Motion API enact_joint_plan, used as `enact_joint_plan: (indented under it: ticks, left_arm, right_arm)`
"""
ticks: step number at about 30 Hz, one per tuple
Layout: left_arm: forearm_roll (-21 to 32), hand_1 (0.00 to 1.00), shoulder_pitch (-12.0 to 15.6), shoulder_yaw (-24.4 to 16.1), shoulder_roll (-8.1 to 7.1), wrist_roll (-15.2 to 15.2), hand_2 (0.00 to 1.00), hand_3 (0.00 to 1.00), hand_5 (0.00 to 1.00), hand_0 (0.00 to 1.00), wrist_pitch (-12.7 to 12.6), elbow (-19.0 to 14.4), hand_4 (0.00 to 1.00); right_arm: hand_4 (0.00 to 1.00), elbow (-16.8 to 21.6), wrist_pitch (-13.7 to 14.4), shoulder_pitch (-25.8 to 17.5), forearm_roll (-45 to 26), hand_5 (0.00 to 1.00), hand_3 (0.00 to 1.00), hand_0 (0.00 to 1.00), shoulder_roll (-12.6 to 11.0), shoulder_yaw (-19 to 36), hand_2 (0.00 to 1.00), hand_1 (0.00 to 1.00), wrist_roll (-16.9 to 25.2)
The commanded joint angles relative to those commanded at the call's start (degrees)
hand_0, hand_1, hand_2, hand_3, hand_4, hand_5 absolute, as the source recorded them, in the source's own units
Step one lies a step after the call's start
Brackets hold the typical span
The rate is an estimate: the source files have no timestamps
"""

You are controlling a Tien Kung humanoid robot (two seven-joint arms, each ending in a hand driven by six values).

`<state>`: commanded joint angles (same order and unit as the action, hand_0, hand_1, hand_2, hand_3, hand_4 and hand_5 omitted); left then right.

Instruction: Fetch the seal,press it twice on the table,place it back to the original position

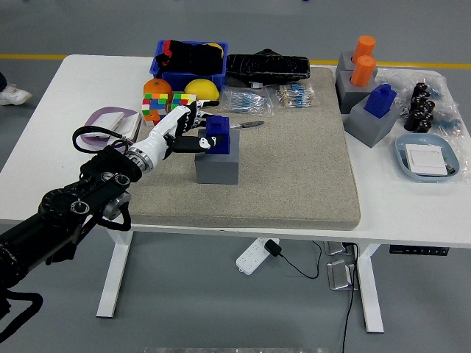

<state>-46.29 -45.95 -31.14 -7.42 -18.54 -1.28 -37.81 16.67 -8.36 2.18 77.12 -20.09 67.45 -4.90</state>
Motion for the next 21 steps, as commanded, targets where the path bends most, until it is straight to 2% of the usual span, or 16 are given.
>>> enact_joint_plan:
  ticks: [2,3,15,21]
  left_arm:
    - [0.08,0.589,0.00,0.02,0.02,-0.25,0.538,0.838,0.002,0.812,-0.24,0.04,0.551]
    - [0.18,0.545,0.01,0.02,0.03,-0.40,0.469,0.827,0.002,0.797,-0.37,0.04,0.521]
    - [0.98,0.550,0.00,-0.50,0.02,-1.64,0.460,0.820,0.002,0.797,-1.15,-0.07,0.554]
    - [0.72,0.552,0.47,-3.58,-0.66,-2.12,0.464,0.818,0.002,0.798,-1.37,-1.01,0.544]
  right_arm:
    - [0.872,-0.02,0.03,-0.01,0.03,0.618,0.701,0.777,0.04,0.14,0.715,0.703,0.02]
    - [0.872,-0.02,0.03,-0.01,0.02,0.617,0.701,0.778,0.06,0.18,0.714,0.703,0.03]
    - [0.873,-0.03,0.09,-0.04,-0.04,0.618,0.704,0.782,0.12,0.26,0.713,0.703,0.12]
    - [0.873,0.00,0.05,-0.16,-0.02,0.618,0.704,0.786,0.22,0.38,0.714,0.704,0.13]
